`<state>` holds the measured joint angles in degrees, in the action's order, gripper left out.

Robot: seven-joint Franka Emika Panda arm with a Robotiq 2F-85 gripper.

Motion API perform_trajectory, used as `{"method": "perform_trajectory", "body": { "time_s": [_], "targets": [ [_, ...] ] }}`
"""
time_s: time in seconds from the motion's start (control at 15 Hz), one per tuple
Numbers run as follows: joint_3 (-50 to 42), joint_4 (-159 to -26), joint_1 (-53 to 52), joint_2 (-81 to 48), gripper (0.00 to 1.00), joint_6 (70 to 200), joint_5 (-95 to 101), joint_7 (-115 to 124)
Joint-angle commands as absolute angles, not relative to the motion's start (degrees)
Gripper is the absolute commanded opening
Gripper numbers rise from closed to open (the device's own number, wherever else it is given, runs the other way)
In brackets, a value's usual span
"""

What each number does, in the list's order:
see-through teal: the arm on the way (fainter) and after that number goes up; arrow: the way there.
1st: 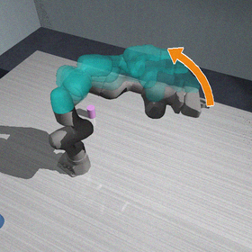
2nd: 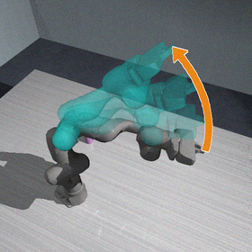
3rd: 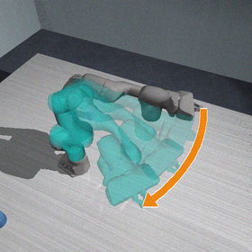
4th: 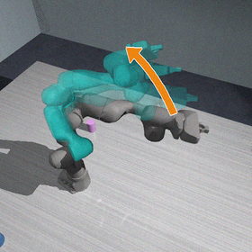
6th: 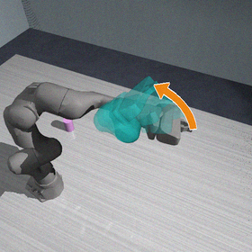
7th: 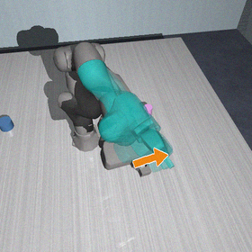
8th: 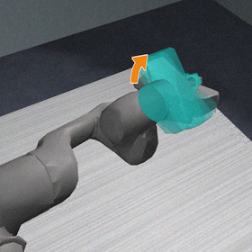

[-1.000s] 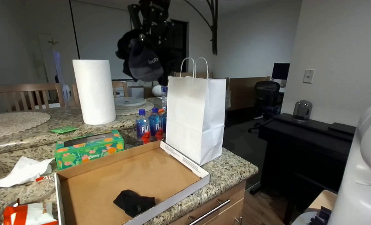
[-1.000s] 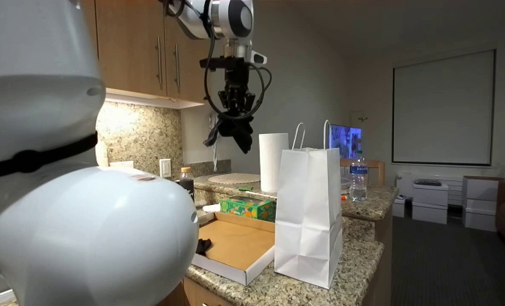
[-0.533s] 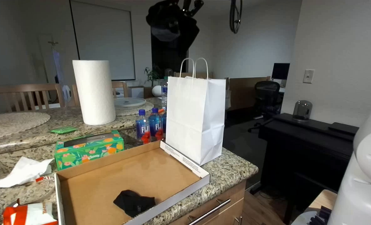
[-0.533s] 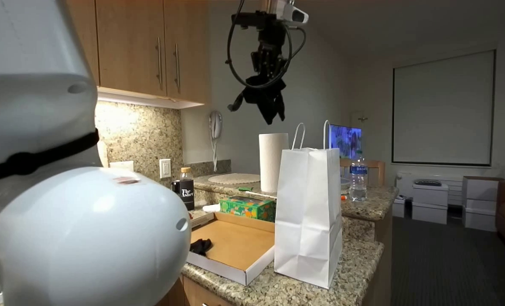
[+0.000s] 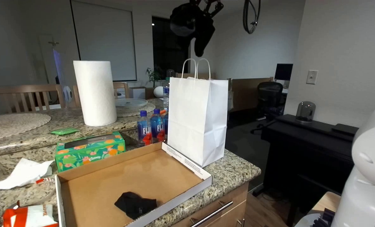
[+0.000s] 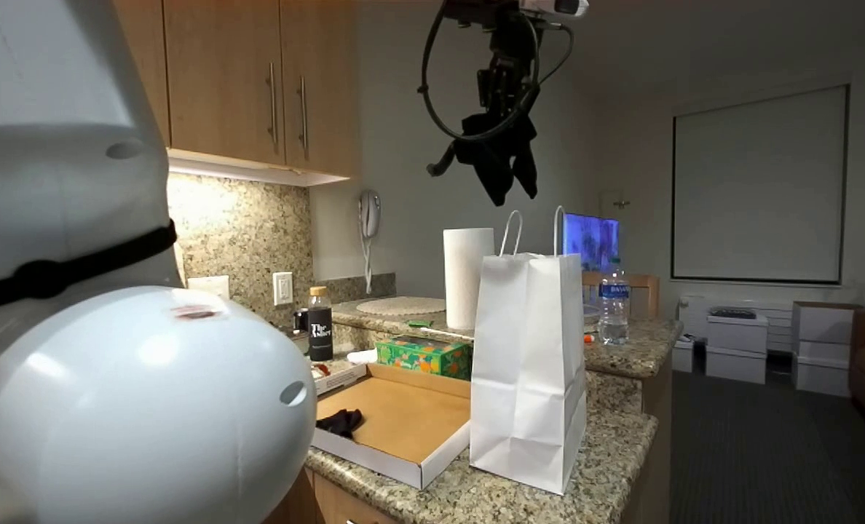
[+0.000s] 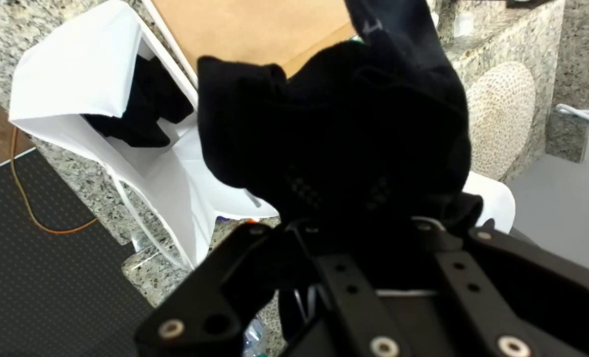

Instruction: Put the socks in the bag

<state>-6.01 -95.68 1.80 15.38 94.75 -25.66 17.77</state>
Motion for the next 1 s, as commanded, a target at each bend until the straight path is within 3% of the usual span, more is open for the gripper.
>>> {"method": "perform_trajectory", "body": {
  "time_s": [0.0, 0.93],
  "targets": [
    [-7.6, -96.1, 3.5, 13.3, 0.11, 93.7, -29.5, 18.4],
    [-10.2, -95.3, 6.2, 2.3, 0.11, 92.2, -36.7, 16.9]
  ]
}}
